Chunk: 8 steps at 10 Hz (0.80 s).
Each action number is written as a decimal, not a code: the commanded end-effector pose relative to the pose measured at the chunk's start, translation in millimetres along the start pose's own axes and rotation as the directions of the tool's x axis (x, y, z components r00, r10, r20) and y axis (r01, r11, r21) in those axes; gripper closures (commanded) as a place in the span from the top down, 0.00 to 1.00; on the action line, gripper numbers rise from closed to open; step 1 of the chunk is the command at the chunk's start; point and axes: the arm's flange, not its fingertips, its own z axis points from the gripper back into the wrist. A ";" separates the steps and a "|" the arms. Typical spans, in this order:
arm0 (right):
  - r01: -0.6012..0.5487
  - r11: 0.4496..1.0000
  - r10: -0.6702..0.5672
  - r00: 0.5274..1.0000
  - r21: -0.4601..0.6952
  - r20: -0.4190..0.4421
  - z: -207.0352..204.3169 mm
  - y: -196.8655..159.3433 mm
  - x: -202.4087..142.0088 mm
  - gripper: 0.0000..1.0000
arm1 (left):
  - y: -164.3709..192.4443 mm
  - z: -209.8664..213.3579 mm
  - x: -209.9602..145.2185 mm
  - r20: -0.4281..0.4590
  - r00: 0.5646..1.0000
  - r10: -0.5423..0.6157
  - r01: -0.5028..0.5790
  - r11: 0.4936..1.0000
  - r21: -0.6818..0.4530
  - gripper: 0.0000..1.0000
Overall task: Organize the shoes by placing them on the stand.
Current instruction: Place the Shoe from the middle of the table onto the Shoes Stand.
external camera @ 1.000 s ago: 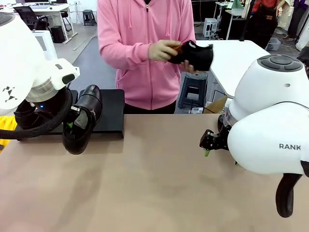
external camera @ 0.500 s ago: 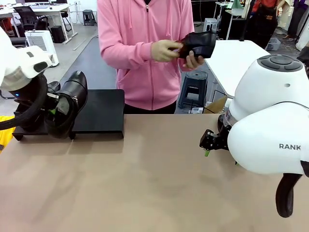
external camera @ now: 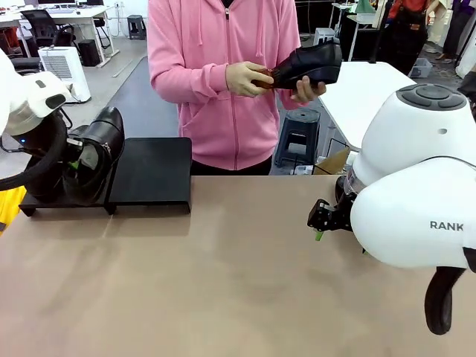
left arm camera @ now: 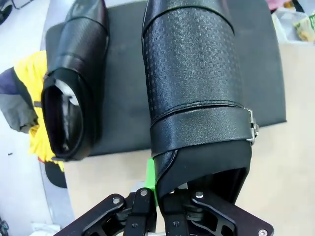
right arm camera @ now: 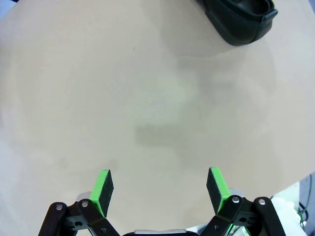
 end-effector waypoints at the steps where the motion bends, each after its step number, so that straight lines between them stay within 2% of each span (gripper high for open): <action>1: -0.013 1.000 0.013 1.000 0.007 0.002 0.6 0.9 0.3 1.00 | 7.8 -11.3 17.8 0.057 0.997 0.055 -0.055 0.998 0.006 0.00; 5: -0.013 1.000 0.013 1.000 0.007 0.002 0.6 0.9 0.3 1.00 | 21.6 -43.4 26.8 0.051 0.993 0.103 -0.104 0.994 0.020 0.00; 8: -0.013 1.000 0.013 1.000 0.007 0.002 0.6 0.9 0.3 1.00 | 27.2 -52.7 29.2 0.048 0.992 0.118 -0.119 0.992 0.028 0.00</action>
